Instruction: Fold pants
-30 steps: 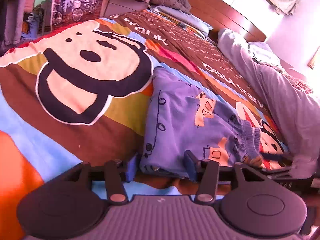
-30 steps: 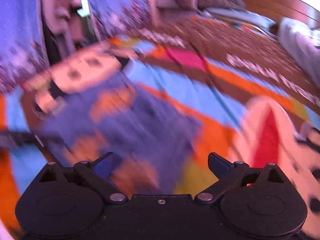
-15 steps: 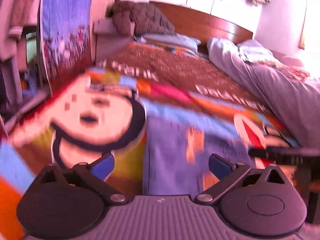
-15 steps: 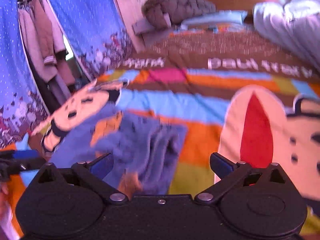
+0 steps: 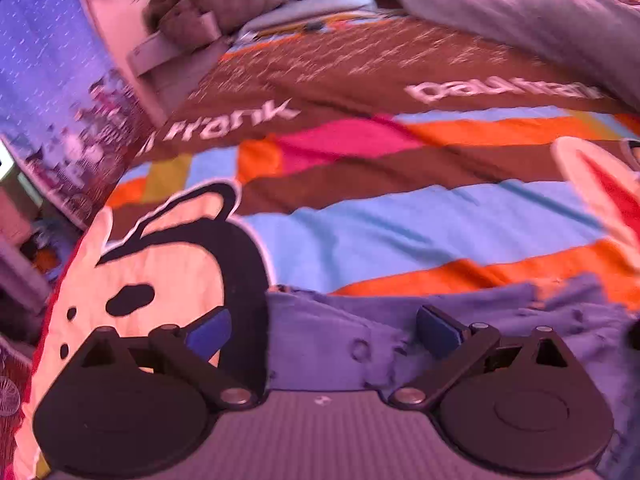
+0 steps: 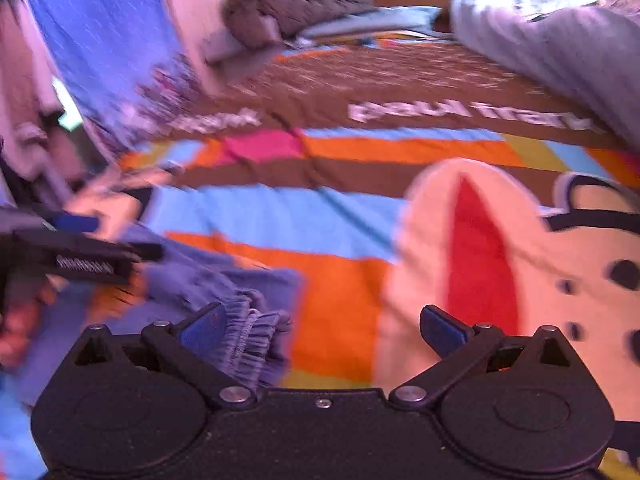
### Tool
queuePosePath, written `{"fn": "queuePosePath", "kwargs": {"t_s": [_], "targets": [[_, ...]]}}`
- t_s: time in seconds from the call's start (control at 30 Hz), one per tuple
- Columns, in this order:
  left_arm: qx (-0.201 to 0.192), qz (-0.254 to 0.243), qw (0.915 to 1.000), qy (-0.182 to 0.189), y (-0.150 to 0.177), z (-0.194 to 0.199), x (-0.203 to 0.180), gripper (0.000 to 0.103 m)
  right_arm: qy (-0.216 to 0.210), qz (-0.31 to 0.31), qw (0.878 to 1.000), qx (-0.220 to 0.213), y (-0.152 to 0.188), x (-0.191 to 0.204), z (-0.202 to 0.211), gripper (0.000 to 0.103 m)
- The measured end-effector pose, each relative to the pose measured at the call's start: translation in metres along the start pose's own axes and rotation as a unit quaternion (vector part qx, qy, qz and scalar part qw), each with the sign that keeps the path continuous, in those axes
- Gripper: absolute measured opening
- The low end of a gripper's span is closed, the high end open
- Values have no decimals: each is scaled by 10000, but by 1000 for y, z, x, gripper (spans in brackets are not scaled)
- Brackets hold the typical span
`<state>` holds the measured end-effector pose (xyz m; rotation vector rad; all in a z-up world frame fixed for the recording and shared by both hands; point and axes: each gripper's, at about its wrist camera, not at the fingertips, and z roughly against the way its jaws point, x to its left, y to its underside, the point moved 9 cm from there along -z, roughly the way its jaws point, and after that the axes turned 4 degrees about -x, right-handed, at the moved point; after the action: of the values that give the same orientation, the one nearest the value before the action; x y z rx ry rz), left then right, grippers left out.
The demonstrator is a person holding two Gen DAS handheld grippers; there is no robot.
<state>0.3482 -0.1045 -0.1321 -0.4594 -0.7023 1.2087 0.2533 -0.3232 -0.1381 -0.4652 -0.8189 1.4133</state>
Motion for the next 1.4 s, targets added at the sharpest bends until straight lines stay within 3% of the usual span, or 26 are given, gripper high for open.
{"fn": "queuePosePath", "kwargs": {"t_s": [0.07,0.17,0.3,0.43,0.6,0.7,0.77,0.93,1.4], "targets": [[39,224,9997,-78,0,-7,7,101,46,-405,9991,130,5,-12,-3,102],[5,578,9983,-12,-5,-3,17,100,148,-415,9989,143,8,-15,-3,102],[-264,1088,9935,202,-13,28,34,101,-3,-497,9986,-207,-4,-9,15,102],[-373,1068,9924,475,-1,65,33,103,-438,-439,9962,-605,-14,10,37,102],[-172,741,9951,625,45,92,22,103,-800,-78,9965,-245,3,38,47,102],[94,621,9961,618,81,96,18,102,-748,196,9961,421,28,47,44,102],[60,778,9947,669,96,97,22,102,-623,519,9937,772,43,49,40,102],[-14,1356,9881,732,107,104,36,102,-564,639,9938,712,47,51,41,102],[-65,1475,9858,797,110,106,37,102,-567,543,9951,608,52,46,42,102]]}}
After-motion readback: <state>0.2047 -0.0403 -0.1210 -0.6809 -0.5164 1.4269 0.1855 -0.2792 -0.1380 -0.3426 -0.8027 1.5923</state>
